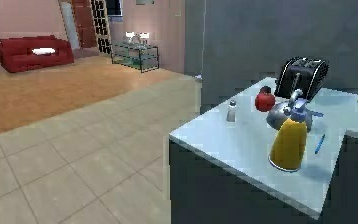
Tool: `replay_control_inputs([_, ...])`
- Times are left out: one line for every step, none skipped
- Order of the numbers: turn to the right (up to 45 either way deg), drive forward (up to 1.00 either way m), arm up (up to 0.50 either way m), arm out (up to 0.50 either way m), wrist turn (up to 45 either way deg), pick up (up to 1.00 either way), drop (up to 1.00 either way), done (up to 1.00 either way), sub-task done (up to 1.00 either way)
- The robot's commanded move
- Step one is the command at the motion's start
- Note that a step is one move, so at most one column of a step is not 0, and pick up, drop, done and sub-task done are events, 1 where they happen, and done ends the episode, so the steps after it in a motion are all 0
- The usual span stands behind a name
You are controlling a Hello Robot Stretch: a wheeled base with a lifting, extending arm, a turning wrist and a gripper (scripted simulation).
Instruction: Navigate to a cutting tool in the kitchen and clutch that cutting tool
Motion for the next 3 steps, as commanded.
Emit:
replay_control_inputs([45.0,0.0,0.0,0.0,0.0,0.0,0.0,0.0,0.0])
replay_control_inputs([24.0,0.0,0.0,0.0,0.0,0.0,0.0,0.0,0.0])
replay_control_inputs([0.0,0.55,0.0,0.0,0.0,0.0,0.0,0.0,0.0])
